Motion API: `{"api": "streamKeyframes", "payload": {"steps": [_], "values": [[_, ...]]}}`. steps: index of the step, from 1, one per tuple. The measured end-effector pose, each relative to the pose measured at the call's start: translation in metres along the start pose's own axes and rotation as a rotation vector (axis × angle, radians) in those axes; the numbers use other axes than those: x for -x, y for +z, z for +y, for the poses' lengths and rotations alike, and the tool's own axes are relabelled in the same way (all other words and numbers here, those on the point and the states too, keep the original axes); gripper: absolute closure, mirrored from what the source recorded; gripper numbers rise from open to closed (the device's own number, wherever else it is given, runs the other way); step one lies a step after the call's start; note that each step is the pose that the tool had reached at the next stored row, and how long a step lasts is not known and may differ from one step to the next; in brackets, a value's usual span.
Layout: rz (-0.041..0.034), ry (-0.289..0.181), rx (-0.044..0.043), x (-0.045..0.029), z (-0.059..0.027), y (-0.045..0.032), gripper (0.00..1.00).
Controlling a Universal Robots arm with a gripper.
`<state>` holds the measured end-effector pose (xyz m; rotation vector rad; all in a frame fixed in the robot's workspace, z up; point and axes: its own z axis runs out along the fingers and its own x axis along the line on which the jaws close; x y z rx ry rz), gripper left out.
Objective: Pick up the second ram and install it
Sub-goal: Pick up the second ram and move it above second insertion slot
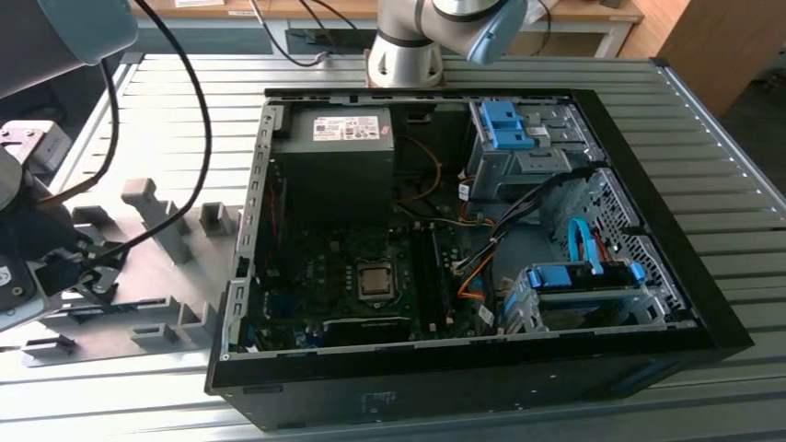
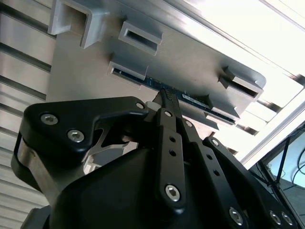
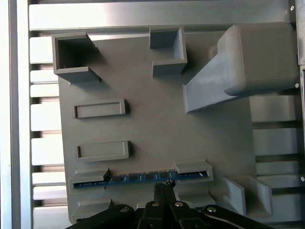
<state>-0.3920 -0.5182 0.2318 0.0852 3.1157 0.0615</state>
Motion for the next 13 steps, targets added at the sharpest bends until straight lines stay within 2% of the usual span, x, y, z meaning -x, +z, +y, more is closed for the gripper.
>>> {"api": "streamKeyframes", "payload": {"steps": [8,13], "values": [[0.0056,-0.139,0.0032,0.0,0.0,0.0,0.9],[0.0081,-0.202,0.0046,0.0,0.0,0.0001,0.9]]}}
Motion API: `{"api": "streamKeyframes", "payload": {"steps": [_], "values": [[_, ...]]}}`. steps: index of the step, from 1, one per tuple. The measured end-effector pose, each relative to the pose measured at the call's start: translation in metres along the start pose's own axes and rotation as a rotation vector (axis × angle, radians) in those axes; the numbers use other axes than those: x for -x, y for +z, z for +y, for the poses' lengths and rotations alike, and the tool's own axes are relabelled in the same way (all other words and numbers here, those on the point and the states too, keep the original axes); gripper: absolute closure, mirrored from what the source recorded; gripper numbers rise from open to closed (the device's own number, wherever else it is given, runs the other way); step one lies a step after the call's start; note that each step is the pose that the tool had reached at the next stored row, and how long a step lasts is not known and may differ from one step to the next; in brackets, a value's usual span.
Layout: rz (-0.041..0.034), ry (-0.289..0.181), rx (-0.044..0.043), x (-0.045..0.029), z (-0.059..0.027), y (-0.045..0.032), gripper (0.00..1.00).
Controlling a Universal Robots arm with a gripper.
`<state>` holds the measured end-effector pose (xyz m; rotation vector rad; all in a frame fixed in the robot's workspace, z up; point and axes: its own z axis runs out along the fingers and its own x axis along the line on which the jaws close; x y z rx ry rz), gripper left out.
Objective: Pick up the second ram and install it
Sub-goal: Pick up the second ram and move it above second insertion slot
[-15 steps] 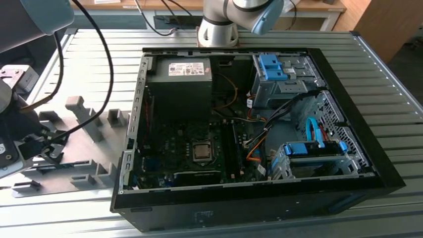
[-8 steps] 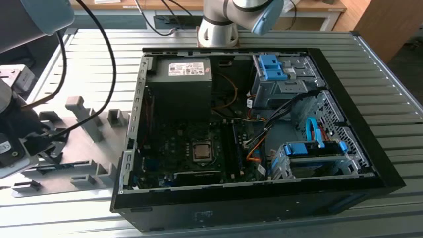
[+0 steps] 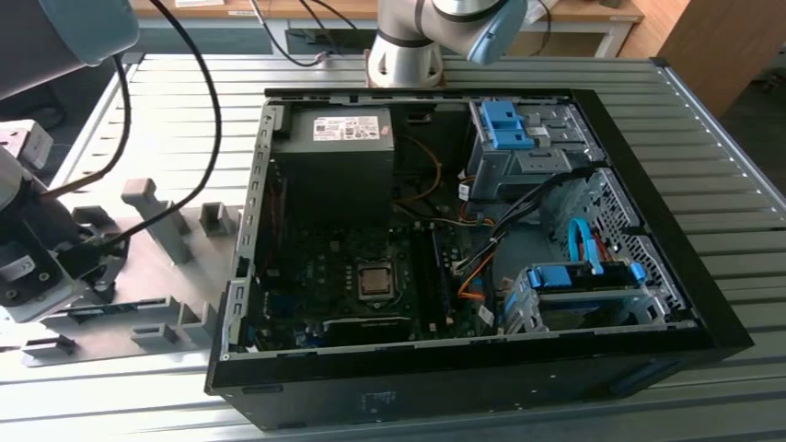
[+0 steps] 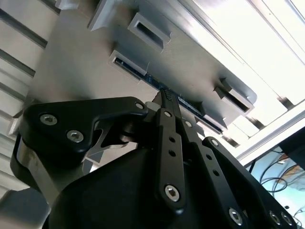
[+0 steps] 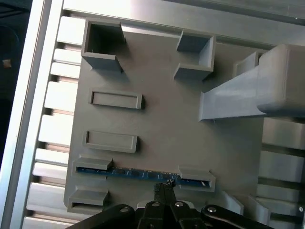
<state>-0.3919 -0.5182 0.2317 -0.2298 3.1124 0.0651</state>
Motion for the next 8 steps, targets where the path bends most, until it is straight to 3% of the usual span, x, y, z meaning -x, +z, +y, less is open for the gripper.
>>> {"api": "streamKeyframes", "payload": {"steps": [8], "values": [[0.0031,-0.078,0.0019,0.0,0.0,0.0,0.9]]}}
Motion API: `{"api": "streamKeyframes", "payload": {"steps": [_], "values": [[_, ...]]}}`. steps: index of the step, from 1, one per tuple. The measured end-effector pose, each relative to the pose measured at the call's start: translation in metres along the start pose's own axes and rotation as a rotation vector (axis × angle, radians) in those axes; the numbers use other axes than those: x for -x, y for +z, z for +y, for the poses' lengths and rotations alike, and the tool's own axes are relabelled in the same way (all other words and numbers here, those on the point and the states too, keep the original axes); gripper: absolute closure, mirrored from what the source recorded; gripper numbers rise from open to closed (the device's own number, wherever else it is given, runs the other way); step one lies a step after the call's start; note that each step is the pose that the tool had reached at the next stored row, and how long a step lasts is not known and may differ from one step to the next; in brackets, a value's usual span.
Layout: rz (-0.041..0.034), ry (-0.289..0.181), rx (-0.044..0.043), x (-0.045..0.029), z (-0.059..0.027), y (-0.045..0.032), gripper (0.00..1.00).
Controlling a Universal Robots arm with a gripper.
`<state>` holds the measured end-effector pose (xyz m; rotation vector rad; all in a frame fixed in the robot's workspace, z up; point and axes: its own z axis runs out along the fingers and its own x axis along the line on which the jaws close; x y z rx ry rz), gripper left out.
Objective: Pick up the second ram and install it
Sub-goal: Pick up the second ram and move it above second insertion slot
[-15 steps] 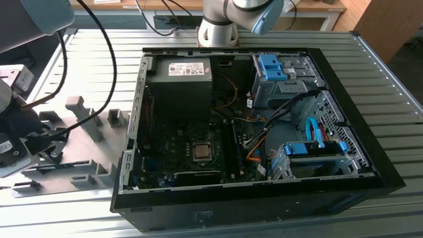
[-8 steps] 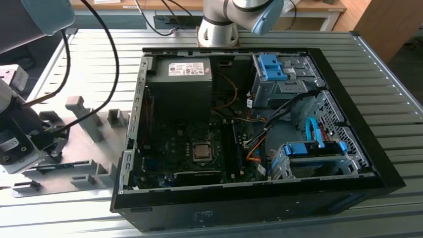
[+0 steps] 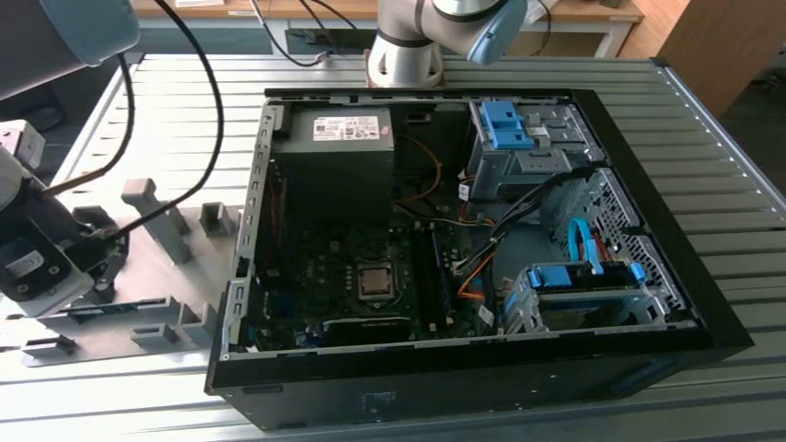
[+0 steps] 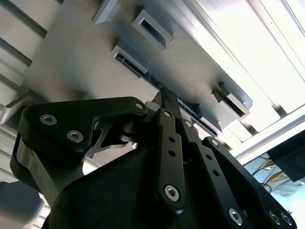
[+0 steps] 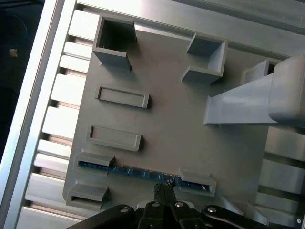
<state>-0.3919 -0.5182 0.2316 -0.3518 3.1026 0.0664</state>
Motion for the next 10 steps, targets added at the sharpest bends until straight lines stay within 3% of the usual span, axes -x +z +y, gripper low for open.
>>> {"api": "streamKeyframes", "payload": {"steps": [10], "values": [[0.0036,-0.09,0.002,0.0,0.0,0.0,0.9]]}}
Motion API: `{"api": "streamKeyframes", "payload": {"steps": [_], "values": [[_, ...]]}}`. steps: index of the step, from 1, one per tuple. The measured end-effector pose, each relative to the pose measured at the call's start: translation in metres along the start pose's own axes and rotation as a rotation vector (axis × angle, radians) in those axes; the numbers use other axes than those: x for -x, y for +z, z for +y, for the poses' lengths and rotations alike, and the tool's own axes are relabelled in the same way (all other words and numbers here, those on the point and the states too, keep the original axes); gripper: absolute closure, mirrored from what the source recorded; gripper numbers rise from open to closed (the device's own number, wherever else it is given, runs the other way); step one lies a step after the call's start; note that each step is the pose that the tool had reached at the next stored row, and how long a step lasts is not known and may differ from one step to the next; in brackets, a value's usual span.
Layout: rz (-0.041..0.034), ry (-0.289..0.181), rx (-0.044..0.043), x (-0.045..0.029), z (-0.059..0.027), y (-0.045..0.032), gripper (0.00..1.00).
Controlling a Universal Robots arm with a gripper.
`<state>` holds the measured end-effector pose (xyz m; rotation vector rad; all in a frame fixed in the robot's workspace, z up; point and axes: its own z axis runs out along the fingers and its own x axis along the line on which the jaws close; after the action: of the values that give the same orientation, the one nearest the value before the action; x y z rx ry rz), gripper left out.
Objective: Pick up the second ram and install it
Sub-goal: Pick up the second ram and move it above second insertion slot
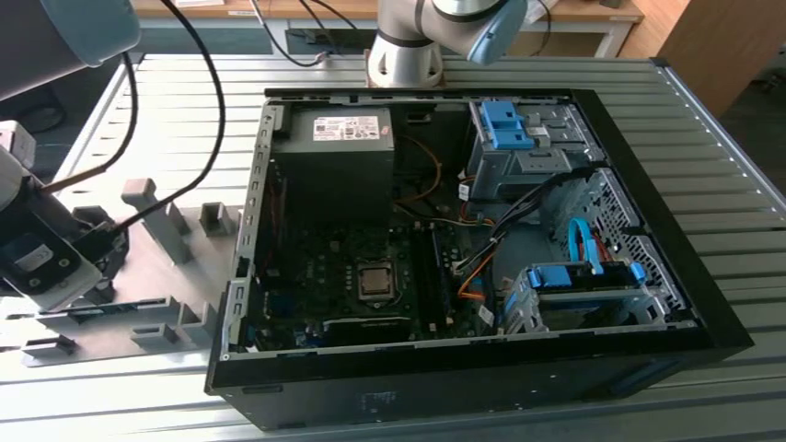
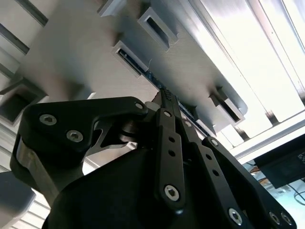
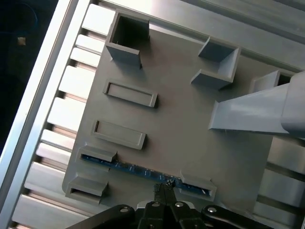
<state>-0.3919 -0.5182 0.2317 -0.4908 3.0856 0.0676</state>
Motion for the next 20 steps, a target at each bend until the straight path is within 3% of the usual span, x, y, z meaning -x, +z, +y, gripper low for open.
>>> {"api": "streamKeyframes", "payload": {"steps": [20], "values": [[0.0082,-0.205,0.0047,0.0,0.0,0.0,0.9]]}}
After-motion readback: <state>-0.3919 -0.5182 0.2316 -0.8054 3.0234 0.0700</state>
